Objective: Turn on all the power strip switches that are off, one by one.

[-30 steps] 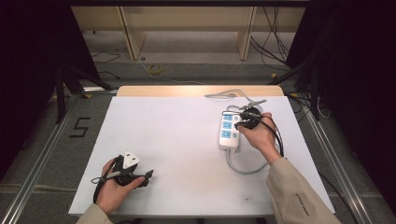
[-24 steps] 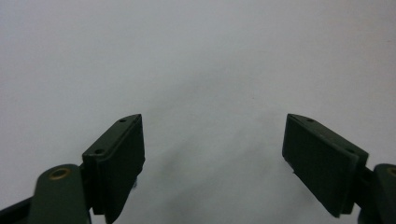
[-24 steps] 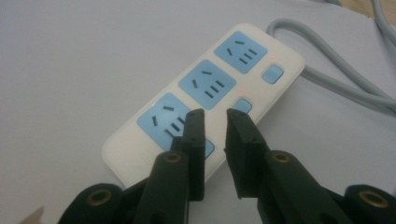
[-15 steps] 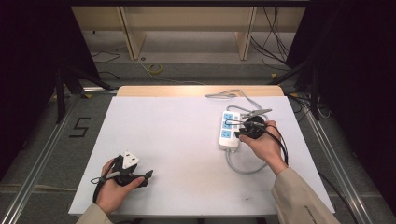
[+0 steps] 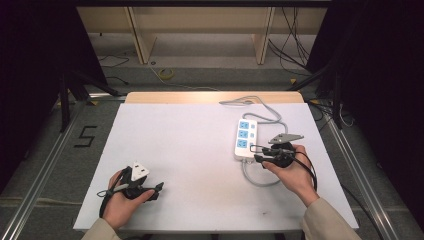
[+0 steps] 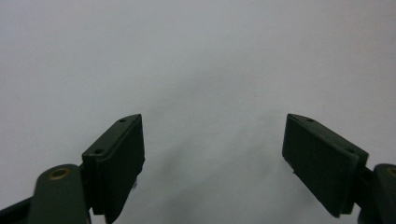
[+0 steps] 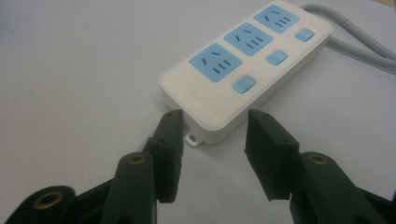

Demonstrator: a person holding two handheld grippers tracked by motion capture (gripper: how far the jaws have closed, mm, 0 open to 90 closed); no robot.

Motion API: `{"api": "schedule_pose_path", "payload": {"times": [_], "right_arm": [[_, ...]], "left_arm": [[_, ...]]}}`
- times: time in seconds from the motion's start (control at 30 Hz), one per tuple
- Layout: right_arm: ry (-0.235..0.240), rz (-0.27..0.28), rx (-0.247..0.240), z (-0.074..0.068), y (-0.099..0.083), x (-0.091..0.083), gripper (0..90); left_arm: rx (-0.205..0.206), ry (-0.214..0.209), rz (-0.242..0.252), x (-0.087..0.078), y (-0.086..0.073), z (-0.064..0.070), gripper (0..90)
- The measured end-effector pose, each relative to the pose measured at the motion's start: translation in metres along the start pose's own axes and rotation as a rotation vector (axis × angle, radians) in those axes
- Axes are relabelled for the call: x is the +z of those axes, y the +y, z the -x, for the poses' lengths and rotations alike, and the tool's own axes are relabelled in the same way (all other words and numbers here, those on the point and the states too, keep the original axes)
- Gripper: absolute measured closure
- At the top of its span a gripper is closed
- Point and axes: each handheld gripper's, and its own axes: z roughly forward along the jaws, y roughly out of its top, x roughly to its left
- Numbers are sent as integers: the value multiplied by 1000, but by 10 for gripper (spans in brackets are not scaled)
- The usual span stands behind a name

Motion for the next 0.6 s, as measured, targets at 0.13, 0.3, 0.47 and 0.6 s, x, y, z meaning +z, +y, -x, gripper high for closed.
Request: {"api": "schedule_pose_path", "payload": {"times": [0.13,0.3,0.47,0.6], "right_arm": [[12,25,-10,-3,-12,-8,541],[9,45,-14,-6,-25,-16,529],[13,61,-19,-6,-34,-18,499],[12,68,-19,-7,-35,-21,491]], "left_arm": [[-6,0,5,0,0,0,209],[-10,1,11,0,0,0,209],[-10,1,11,0,0,0,209],[-7,-1,7,1,1,-1,209]]}}
